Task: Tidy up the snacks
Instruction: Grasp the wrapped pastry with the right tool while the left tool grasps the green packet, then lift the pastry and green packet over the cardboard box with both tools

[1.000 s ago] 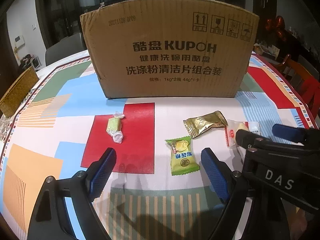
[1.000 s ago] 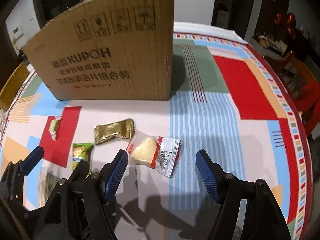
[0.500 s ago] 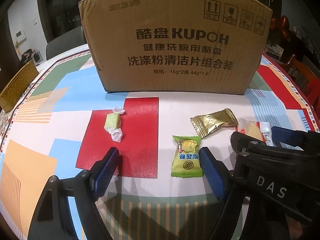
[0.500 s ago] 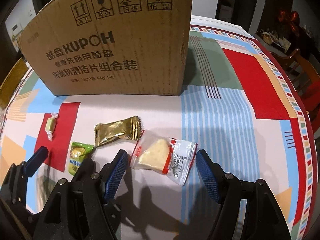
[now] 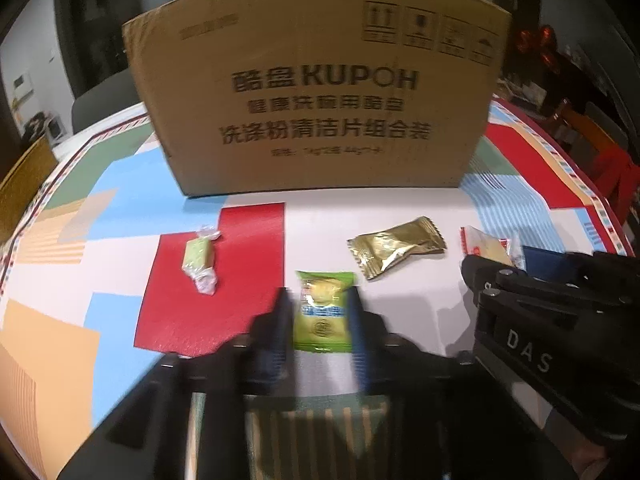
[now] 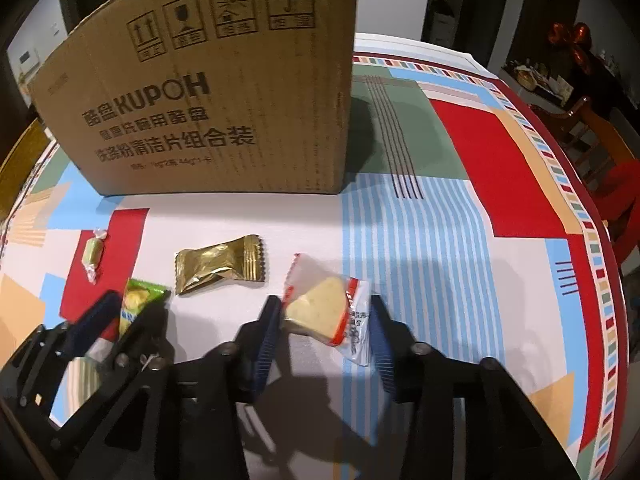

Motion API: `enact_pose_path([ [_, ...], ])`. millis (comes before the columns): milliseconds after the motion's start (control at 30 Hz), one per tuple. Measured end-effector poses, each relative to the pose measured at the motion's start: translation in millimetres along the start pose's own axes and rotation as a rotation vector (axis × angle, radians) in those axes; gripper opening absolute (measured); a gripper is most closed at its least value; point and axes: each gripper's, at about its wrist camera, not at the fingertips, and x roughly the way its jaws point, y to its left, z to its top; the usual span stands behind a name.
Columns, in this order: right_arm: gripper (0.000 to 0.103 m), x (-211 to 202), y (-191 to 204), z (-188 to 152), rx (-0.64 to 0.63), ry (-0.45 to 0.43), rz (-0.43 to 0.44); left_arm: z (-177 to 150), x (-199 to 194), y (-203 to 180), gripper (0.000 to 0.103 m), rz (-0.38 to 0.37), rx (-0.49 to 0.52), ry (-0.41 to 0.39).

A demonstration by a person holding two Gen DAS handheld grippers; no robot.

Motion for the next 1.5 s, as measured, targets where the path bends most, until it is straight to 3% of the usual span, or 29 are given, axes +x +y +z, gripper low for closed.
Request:
enact_pose_path([
  [567,0.035,-15.7,0.6,-4.2,0.034,-0.017,0.019,4.9,-9.4,11.5,0.021,0.029,-0.026,-0.019],
  [1500,0.035,-72.6,4.7,8.7,0.04,-0.127,0.037,22.8,-65.8,31.3,0.021,0.015,-0.068,-0.113],
])
